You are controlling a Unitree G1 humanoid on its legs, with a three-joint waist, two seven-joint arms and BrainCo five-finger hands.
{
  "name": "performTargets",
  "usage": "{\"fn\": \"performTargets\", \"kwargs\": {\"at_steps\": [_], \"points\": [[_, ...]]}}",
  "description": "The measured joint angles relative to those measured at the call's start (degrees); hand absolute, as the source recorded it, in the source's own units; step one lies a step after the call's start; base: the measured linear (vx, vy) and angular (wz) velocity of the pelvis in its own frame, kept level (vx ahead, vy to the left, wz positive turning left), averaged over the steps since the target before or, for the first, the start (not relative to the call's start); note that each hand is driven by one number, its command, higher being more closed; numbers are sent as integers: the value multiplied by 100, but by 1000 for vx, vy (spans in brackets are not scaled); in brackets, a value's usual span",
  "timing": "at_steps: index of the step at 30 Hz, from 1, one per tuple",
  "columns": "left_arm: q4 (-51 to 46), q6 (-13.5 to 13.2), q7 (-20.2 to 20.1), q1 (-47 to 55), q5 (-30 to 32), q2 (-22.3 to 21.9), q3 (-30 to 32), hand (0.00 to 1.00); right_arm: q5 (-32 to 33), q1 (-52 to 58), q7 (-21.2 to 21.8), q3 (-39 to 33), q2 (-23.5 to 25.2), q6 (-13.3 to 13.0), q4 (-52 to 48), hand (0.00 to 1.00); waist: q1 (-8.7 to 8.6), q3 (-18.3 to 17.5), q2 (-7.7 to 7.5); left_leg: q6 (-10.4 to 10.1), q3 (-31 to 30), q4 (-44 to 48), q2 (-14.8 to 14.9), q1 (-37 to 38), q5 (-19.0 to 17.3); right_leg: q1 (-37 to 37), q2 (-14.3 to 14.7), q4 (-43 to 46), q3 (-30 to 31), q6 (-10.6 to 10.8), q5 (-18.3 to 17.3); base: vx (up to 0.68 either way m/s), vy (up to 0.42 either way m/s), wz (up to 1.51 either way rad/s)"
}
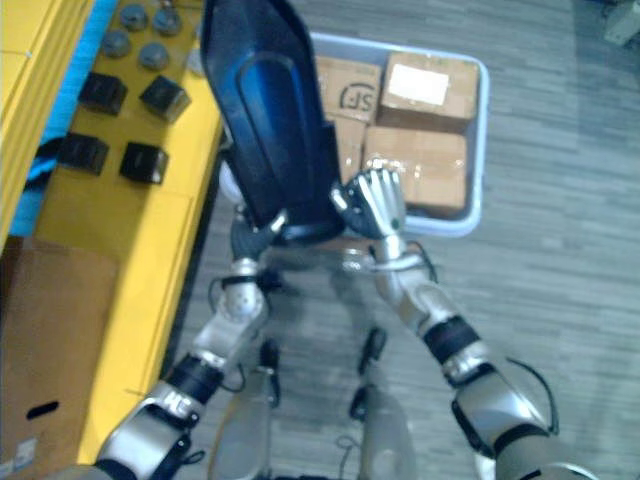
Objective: Walk over and take plastic housings, then place them on the shelf
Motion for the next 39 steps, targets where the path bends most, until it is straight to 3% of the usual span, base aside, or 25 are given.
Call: {"fn": "performTargets", "kwargs": {"at_steps": [6,10,19,25,28,33,39], "points": [[-143,160,250,59,476,3,57,100,117,147,-117,19,76,-205,157,0,6,-1,19,0,4,-79,-4,157,0,150,-2,-55,-16,-7,-7,6,21,1],[-408,336,460,264,866,2,81,100,274,170,-118,19,115,-227,193,0,17,-44,113,-1,1,-110,-6,180,0,176,-5,-75,-24,-7,-17,17,43,1],[-636,1146,1207,690,2062,9,471,100,1032,398,-331,-212,151,-371,198,0,36,-71,161,-13,6,-228,-7,369,10,325,-2,-97,-35,-9,-31,24,48,0],[-927,1698,1677,1032,2807,251,1029,100,1686,992,-353,-888,143,-547,-881,0,29,-74,165,-14,46,-288,-8,492,10,421,-1,-159,-11,-2,-36,5,53,-2],[-928,1870,1936,1126,2885,273,1228,100,1794,1241,-344,-902,131,-542,-1082,0,14,-74,165,-15,85,-350,-3,612,10,510,1,-186,3,-2,-36,21,52,-5],[-920,1911,2551,1096,2892,346,1706,100,2104,1767,-307,-1296,136,-547,-1646,0,-13,-74,165,-17,158,-428,-5,690,11,520,12,-214,69,-1,-34,25,52,-6],[-684,1722,2792,833,2863,660,2104,100,2256,2097,-214,-1661,138,-547,-1715,0,-113,-75,162,-16,305,-514,-14,801,10,513,7,-220,201,7,-26,16,57,-10]]}}
